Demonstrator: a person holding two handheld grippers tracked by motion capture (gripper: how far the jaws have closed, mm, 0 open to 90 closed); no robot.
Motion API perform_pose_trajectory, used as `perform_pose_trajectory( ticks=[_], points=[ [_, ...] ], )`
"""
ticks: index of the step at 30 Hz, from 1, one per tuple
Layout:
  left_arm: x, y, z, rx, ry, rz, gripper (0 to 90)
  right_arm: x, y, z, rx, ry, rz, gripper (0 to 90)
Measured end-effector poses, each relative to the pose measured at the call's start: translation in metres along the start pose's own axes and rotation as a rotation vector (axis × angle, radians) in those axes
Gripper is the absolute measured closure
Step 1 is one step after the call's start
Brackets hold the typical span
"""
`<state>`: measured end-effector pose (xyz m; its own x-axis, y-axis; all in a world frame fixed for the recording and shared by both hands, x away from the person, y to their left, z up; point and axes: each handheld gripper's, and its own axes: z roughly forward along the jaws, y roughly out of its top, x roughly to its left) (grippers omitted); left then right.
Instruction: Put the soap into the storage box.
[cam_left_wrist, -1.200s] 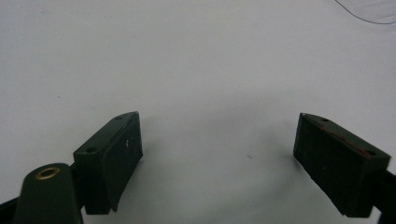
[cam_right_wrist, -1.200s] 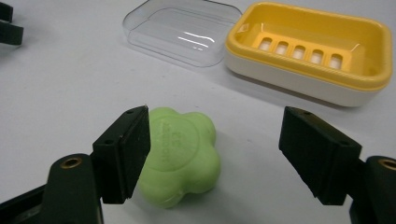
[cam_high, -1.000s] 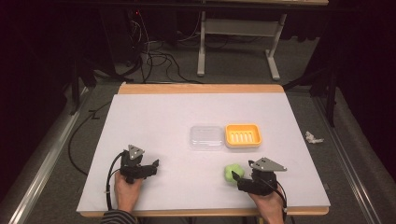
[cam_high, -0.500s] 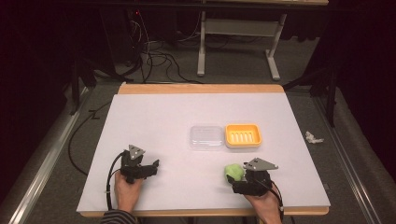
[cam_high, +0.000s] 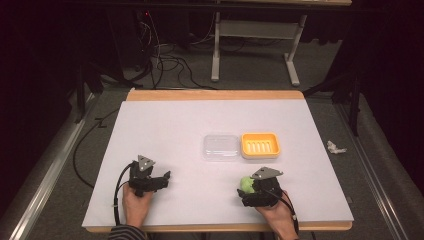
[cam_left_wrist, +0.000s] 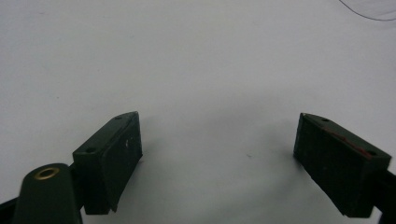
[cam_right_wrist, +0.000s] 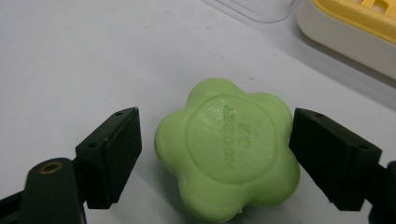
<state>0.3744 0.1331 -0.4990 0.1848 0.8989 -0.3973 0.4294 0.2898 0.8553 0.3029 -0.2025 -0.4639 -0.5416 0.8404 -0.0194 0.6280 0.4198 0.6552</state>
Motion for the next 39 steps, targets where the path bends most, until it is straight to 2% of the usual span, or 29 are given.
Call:
perform_pose_trajectory(
  ticks=[20, 23, 24, 27, 39],
  points=[
    [0.0001, 0.0001, 0.0, -0.002, 0.001, -0.001, 15.8, 0.0, -0.0002, 0.0073, 0.065, -0.016, -0.012, 22.9],
    [0.0001, 0.0001, -0.0001, -0.002, 0.001, -0.001, 15.8, -0.0003, -0.0001, 0.0074, 0.065, -0.013, -0.005, 24.2],
    [0.0001, 0.0001, 0.0, -0.002, 0.002, -0.002, 15.8, -0.0022, -0.0002, 0.0068, 0.062, -0.012, -0.021, 25.9],
    [0.0002, 0.0001, 0.0003, 0.001, 0.002, -0.002, 15.9, -0.0027, -0.0012, 0.0066, 0.06, -0.003, -0.009, 26.0],
    [0.0005, 0.0005, 0.0003, 0.005, 0.001, -0.007, 15.9, -0.0075, -0.0002, 0.0048, 0.06, 0.024, -0.025, 26.7]
  ],
)
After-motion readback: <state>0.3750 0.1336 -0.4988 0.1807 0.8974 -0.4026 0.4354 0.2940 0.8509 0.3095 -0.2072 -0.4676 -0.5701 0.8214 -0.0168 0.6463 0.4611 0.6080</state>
